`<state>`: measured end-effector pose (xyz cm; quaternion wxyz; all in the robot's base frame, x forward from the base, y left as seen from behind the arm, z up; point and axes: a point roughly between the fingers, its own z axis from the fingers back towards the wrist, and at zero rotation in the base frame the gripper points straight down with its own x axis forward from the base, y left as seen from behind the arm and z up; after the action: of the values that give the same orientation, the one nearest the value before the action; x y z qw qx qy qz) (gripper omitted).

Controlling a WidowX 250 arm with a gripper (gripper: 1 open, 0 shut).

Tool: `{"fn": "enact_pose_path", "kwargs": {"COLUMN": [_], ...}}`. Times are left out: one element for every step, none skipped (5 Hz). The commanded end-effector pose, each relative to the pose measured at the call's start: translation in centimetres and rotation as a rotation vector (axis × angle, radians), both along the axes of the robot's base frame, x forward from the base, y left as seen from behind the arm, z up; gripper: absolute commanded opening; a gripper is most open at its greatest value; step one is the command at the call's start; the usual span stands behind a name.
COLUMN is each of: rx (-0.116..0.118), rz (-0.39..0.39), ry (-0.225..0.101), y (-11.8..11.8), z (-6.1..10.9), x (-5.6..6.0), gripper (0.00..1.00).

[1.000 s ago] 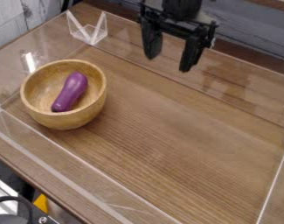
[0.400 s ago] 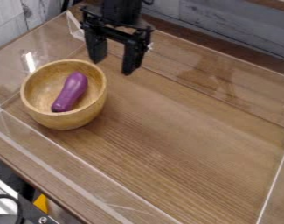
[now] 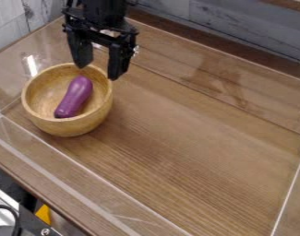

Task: Remove the purple eggplant from inside the brown bowl and put it on the table

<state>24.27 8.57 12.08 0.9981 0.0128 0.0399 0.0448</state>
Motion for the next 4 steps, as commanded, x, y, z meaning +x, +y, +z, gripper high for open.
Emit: {"fn": "enact_pose_path", "kwargs": {"rx": [0.019, 0.022, 0.023, 0.023], "rz": [0.003, 0.009, 0.014, 0.018], "ry": [-0.041, -0.041, -0.045, -0.059], "y": [0.8, 1.5, 2.2, 3.0], "z": [0.8, 0.3, -0.3, -1.1], "x": [-0.1, -0.2, -0.3, -0.4], "gripper": [1.00, 1.00, 1.00, 1.00]}}
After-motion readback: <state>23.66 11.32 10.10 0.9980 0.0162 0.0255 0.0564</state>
